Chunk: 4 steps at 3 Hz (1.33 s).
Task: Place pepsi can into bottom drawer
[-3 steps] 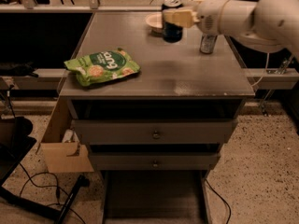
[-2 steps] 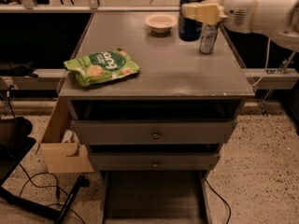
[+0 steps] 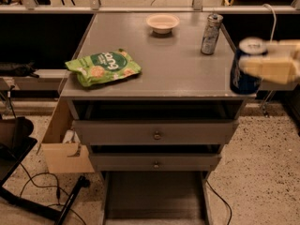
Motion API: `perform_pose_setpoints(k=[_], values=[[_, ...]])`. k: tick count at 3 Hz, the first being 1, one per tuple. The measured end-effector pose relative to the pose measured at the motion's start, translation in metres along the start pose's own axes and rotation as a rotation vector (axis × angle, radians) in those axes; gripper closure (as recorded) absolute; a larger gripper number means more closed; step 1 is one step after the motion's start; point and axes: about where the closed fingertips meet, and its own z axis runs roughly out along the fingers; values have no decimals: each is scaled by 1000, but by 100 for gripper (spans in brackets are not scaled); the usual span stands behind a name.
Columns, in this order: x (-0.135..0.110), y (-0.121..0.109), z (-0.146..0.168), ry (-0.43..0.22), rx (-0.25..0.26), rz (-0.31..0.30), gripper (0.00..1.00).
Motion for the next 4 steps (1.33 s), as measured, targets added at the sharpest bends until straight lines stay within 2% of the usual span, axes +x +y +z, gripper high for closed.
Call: perform_pose_setpoints(k=[1, 2, 3, 4], values=[[67, 18, -59, 11, 29, 25, 100], [67, 18, -57, 11, 26, 25, 100], [88, 18, -44, 15, -2, 16, 100], [191, 33, -23, 19, -74, 41, 100]])
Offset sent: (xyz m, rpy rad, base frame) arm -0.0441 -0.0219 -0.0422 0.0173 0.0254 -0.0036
